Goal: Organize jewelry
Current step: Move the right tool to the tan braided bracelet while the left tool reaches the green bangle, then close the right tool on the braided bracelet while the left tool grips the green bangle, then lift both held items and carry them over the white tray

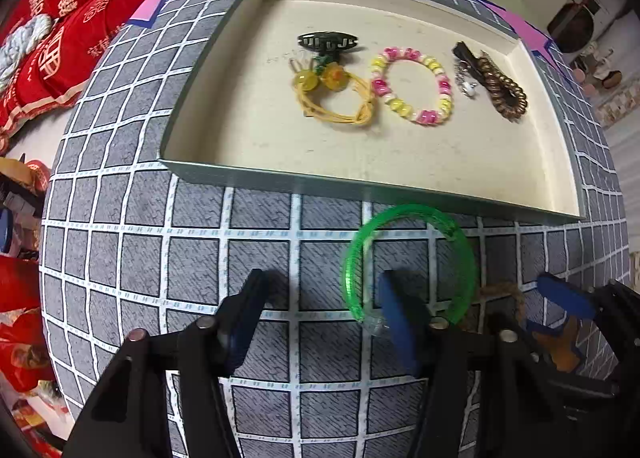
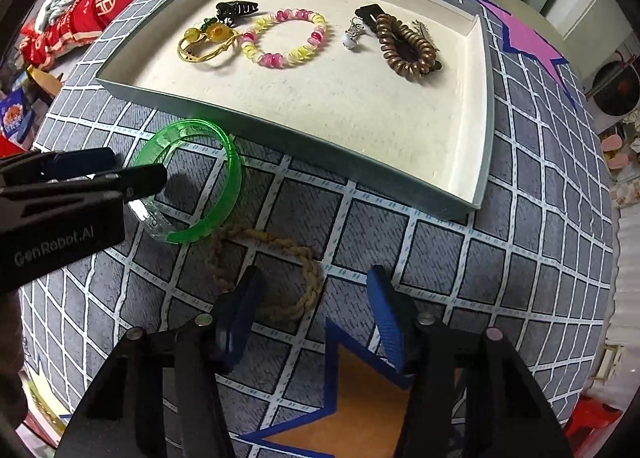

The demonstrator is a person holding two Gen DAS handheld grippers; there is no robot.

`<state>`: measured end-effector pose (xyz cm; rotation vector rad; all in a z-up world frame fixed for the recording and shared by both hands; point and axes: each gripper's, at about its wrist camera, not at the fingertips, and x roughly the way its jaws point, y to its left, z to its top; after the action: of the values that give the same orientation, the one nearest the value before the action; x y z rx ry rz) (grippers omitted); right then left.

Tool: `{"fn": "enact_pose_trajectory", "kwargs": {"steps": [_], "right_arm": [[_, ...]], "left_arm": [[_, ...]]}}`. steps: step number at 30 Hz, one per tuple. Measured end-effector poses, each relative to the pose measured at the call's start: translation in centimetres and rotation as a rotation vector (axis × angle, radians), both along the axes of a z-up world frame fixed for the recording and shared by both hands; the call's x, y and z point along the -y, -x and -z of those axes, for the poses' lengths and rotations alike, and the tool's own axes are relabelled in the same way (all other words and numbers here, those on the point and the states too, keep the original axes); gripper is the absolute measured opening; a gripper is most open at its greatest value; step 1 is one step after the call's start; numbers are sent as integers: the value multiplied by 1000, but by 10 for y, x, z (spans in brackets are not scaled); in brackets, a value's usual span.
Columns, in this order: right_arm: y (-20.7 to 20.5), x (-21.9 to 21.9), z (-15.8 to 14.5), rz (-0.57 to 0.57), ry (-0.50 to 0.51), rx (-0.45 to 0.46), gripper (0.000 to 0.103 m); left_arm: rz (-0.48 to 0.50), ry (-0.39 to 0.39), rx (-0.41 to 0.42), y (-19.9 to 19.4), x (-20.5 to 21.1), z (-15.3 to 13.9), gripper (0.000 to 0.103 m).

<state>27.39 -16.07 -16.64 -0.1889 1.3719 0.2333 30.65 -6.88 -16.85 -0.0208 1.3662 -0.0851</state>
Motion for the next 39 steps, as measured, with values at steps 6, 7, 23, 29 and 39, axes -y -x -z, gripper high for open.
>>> {"fn": "enact_pose_trajectory", "kwargs": {"steps": [6, 7, 23, 29, 39], "right_arm": [[1, -2, -3, -17, -7, -17, 9], [0, -2, -3, -11, -10, -21, 8], [25, 48, -34, 106, -158, -63, 7], [37, 59, -50, 145, -208, -59, 7], [33, 60, -80, 183, -274, -30, 7]], "left_arm": [[32, 32, -1, 8, 12, -3, 23], [37, 39, -2, 8, 14, -3, 18], [35, 94, 74, 52, 19, -37, 15], [24, 108, 92, 60, -7, -59, 15], [15, 109, 129, 81, -41, -90, 15]]}}
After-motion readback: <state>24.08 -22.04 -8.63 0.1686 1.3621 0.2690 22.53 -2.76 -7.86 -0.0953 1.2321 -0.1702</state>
